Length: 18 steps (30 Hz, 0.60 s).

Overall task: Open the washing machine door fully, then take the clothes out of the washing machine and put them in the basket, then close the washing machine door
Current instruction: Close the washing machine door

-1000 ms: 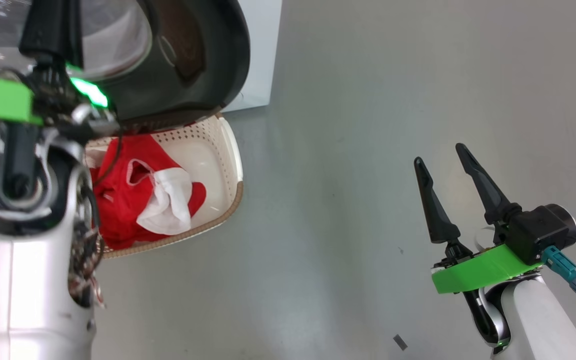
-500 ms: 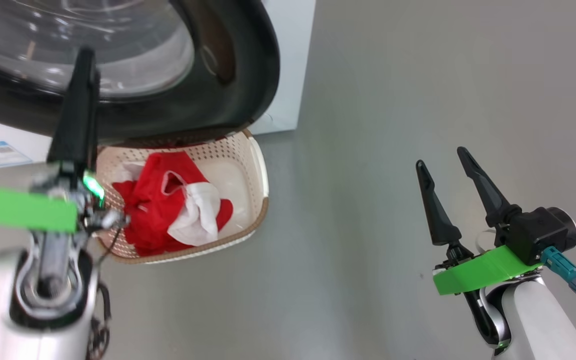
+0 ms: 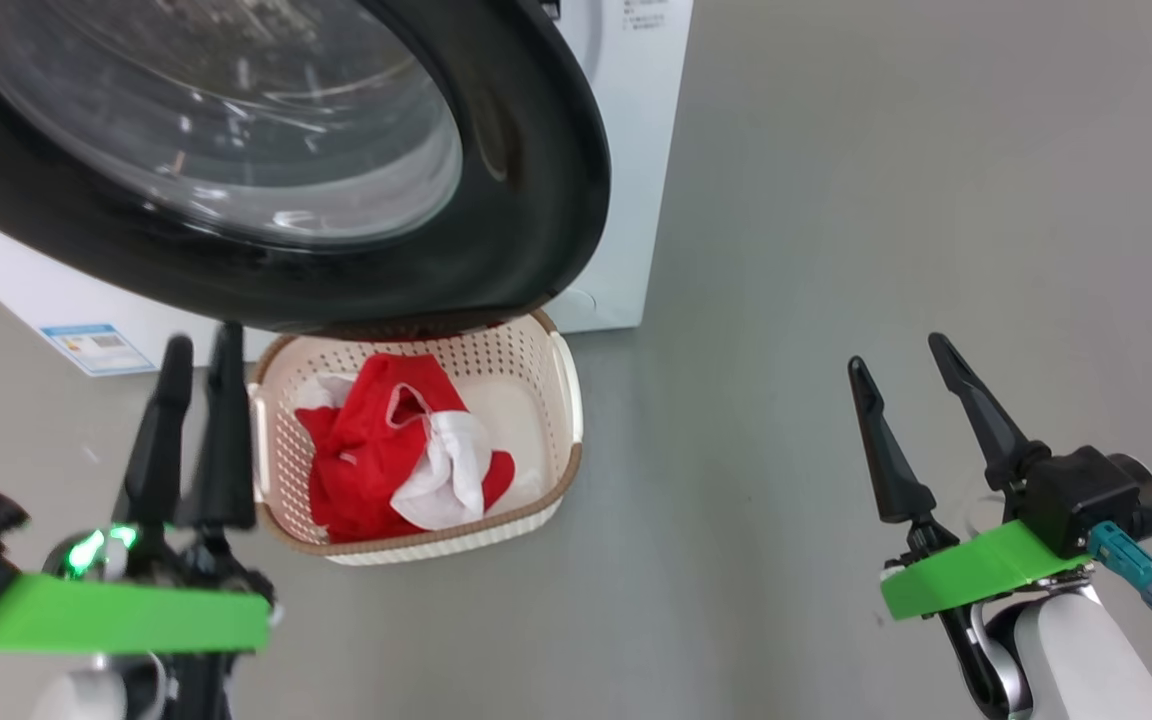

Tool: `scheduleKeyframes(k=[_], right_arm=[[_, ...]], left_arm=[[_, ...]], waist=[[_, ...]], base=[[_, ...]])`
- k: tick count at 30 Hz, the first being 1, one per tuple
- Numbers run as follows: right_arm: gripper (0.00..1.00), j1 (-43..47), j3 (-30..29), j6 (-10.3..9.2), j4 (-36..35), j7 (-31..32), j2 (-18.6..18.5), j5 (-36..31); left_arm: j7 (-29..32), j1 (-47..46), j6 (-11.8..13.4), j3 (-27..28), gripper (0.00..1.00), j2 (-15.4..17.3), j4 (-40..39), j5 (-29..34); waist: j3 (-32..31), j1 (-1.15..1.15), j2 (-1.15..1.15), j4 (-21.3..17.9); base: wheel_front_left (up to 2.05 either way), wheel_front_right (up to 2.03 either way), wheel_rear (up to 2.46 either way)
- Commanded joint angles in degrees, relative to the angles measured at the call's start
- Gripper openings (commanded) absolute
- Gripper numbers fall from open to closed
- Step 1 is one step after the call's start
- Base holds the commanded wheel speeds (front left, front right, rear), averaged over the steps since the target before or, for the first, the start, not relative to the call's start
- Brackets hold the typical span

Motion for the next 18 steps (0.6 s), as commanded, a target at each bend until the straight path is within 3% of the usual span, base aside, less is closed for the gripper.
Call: scheduleKeyframes(k=[1,11,18], right_arm=[[1.0,0.5,0.9,0.26,-1.4,-0.4,-0.1,-0.4],[1.0,2.6,0.0,0.26,-1.6,-0.4,-0.1,-0.6],[1.0,4.6,-0.3,0.26,-1.9,-0.4,-0.1,-0.9]], left_arm=[[-0.8,0.4,0.5,1.3,1.0,2.0,-1.5,2.4],[-3.2,6.9,7.0,1.2,1.0,4.2,-0.7,20.7],[-3.4,11.0,8.4,2.3,1.0,3.2,-0.1,26.0]], waist=[[-1.4,0.0,0.0,0.9],[-5.0,0.0,0.0,1.1],[-7.2,0.0,0.0,1.1]], base=[[0.0,0.0,0.0],[0.0,0.0,0.0],[0.0,0.0,0.0]])
